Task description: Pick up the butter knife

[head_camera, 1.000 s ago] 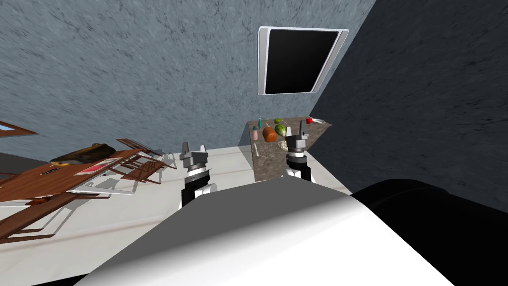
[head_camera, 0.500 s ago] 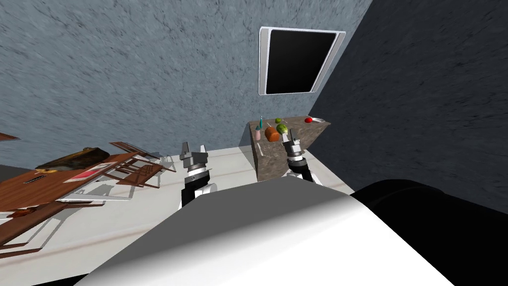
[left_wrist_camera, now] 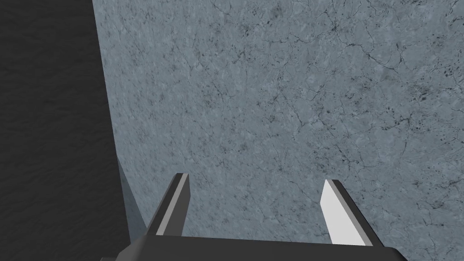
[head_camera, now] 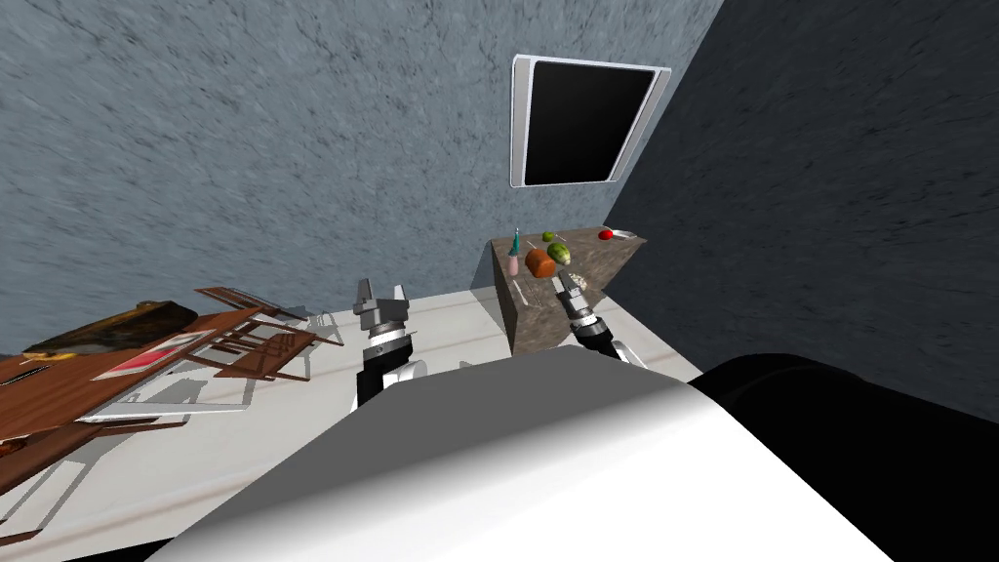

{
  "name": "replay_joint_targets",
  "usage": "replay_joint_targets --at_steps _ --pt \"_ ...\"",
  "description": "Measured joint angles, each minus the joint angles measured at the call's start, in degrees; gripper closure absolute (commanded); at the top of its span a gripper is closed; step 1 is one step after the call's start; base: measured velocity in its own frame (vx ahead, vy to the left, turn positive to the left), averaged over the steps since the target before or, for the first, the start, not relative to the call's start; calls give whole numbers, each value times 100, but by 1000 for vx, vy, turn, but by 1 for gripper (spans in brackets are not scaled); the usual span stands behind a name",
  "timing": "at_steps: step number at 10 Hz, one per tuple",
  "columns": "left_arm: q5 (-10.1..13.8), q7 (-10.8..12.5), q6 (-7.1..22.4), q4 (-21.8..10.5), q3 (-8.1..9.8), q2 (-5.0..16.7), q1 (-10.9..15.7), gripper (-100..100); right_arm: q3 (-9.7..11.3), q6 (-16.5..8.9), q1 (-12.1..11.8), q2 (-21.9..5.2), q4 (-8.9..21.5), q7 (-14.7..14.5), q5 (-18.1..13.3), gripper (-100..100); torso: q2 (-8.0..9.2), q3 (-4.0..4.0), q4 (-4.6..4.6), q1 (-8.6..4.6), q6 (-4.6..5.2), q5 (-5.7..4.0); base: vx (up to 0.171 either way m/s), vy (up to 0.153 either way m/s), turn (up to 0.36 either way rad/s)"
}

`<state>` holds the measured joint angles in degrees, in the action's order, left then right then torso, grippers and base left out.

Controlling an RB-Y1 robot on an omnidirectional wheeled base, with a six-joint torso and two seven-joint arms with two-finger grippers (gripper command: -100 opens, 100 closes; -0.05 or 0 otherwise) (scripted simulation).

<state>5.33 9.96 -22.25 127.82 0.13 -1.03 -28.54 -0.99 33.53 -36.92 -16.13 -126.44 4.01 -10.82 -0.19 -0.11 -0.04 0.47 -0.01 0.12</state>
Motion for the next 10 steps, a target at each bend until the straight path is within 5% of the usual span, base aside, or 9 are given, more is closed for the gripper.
replay_joint_targets --at_steps 10 --pt "0 0 0 0 0 0 0 0 -478 168 -891 -1098 805 854 -1465 -100 1 1 1 1 0 1 33 134 -78"
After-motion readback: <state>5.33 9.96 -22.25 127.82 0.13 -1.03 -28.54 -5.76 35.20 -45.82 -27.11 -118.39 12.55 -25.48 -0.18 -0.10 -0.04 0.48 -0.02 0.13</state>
